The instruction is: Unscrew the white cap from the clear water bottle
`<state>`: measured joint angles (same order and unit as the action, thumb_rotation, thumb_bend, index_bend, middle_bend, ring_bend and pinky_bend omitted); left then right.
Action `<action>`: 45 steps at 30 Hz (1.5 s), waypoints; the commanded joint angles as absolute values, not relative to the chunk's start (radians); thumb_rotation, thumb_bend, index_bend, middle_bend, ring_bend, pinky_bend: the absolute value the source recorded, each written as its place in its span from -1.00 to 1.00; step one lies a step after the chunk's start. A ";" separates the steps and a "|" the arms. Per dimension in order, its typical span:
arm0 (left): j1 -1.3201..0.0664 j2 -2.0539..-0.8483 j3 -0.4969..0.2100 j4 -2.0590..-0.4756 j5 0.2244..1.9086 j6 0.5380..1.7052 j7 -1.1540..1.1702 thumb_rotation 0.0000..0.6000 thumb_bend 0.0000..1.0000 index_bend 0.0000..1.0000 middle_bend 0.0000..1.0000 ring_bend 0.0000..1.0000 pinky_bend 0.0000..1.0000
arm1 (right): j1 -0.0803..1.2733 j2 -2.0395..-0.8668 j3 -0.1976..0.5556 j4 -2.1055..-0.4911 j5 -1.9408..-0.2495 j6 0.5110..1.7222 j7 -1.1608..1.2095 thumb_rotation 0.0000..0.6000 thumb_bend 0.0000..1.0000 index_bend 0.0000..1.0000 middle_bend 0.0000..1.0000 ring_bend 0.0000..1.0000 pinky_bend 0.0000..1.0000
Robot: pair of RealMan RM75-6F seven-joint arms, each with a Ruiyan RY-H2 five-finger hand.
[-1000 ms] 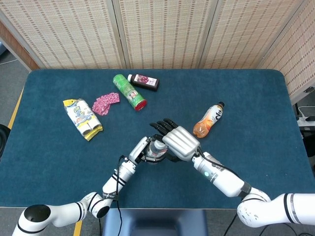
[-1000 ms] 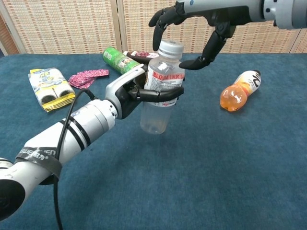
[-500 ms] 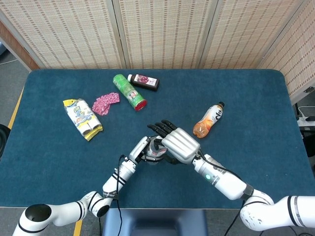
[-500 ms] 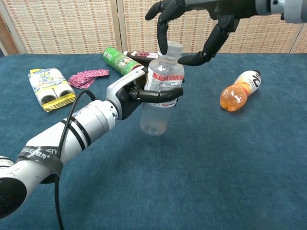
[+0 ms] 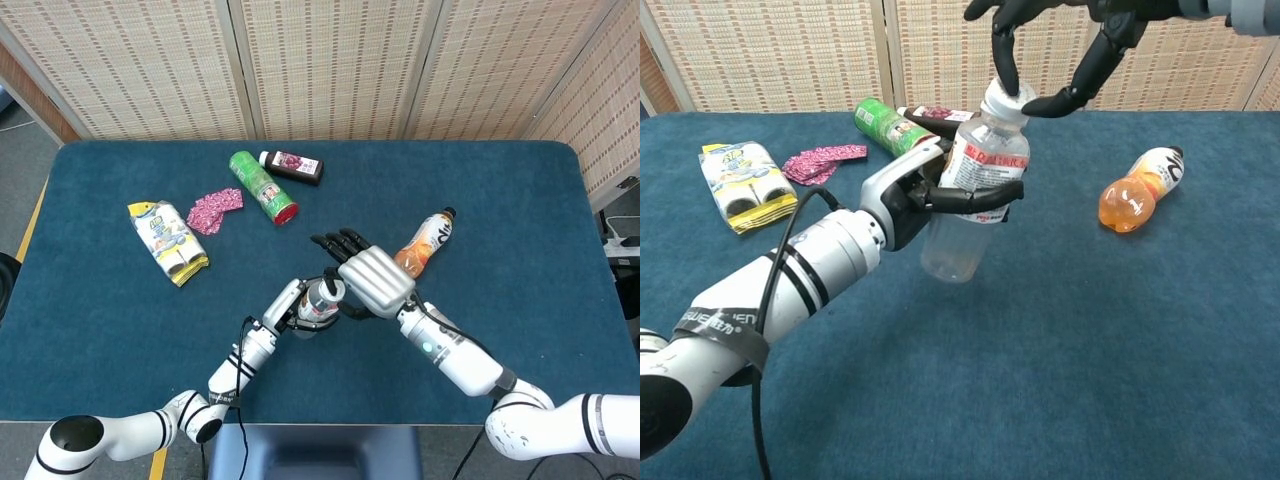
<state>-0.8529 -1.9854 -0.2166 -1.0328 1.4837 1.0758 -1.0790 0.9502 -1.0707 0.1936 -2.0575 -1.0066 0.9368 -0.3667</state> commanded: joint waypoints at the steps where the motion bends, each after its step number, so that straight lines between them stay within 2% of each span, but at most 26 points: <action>1: -0.853 -1.984 -0.218 -1.031 1.481 1.074 -1.083 1.00 0.82 0.51 0.83 0.14 -0.12 | 0.946 -1.067 0.197 -2.056 -1.012 0.937 -0.358 1.00 -0.51 -0.39 -1.00 -1.00 -1.00; 19: -0.851 -1.978 -0.219 -1.032 1.476 1.072 -1.096 1.00 0.82 0.51 0.83 0.14 -0.12 | 0.935 -1.061 0.206 -2.037 -1.016 0.926 -0.337 1.00 -0.51 -0.45 -1.00 -1.00 -1.00; 29: -0.846 -1.977 -0.202 -1.042 1.489 1.077 -1.097 1.00 0.81 0.51 0.83 0.14 -0.12 | 0.967 -1.063 0.230 -2.018 -0.933 0.886 -0.329 1.00 -0.51 -0.44 -1.00 -1.00 -1.00; 45: -0.844 -1.976 -0.209 -1.040 1.481 1.079 -1.100 1.00 0.80 0.51 0.82 0.14 -0.12 | 0.969 -1.079 0.232 -2.001 -0.892 0.934 -0.342 1.00 -0.51 -0.44 -1.00 -1.00 -1.00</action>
